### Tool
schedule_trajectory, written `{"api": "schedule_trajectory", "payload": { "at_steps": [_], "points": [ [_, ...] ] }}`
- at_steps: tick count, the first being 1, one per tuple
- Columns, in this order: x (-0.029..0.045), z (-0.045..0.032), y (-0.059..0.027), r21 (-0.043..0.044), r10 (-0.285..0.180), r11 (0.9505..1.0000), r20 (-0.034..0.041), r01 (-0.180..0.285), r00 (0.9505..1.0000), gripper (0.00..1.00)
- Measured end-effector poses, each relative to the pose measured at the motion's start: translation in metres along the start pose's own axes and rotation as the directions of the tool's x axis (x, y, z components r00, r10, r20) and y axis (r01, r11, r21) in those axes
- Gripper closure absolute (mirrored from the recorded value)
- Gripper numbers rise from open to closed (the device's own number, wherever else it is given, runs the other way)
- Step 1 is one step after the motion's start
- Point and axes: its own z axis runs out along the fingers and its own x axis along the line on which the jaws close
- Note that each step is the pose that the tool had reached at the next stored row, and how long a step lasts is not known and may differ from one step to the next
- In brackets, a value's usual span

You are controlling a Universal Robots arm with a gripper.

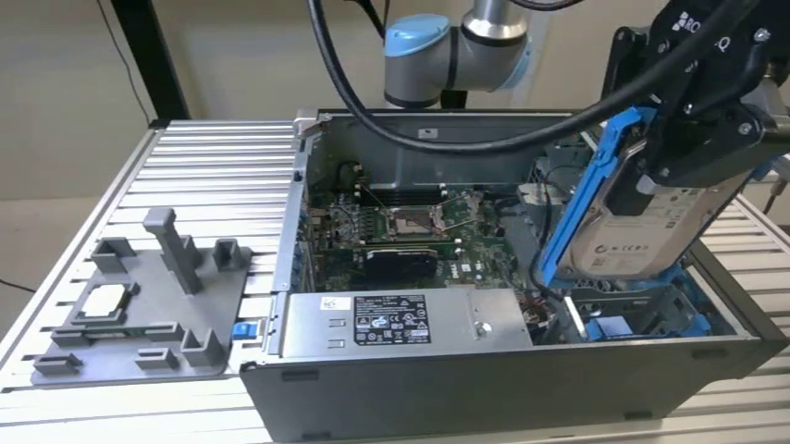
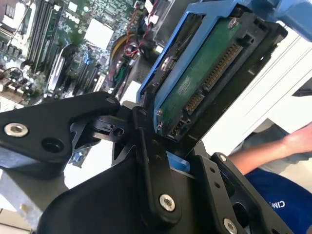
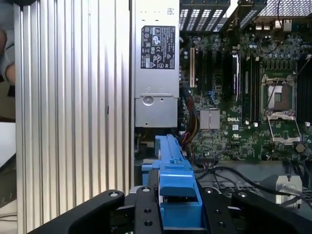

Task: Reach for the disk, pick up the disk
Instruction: 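Pick up the disk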

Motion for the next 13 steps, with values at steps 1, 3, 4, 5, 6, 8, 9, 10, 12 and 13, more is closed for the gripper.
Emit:
{"api": "schedule_trajectory", "payload": {
  "at_steps": [1,3,4,5,6,8,9,10,12,13],
  "points": [
    [0.0012,0.0,-0.0025,-0.0001,0.0,1.0,0.0,0.0,1.0,1.0],
    [0.0037,0.0002,-0.0083,-0.0003,0.0,1.0,0.0004,0.0,1.0,1.0],
    [0.0046,0.0002,-0.0108,-0.0003,0.0,1.0,0.001,0.0,1.0,1.0],
    [0.0055,0.0002,-0.0132,-0.0003,0.0,1.0,0.0015,0.0,1.0,1.0],
    [0.0063,0.0002,-0.0148,-0.0003,0.0,1.0,0.0021,0.0,1.0,1.0],
    [0.0082,0.0008,-0.0157,0.0019,0.0,1.0,0.0037,0.0,1.0,1.0],
    [0.0091,0.0013,-0.0157,0.0064,0.0,1.0,0.0048,0.0,1.0,1.0],
    [0.0101,0.0016,-0.0159,0.013,0.0,0.9999,0.0057,0.0,1.0,1.0],
    [0.012,0.0022,-0.0161,0.0265,-0.001,0.9996,0.0076,0.001,1.0,1.0],
    [0.0131,0.0026,-0.0162,0.0316,-0.001,0.9995,0.0086,0.001,1.0,1.0]
  ]
}}
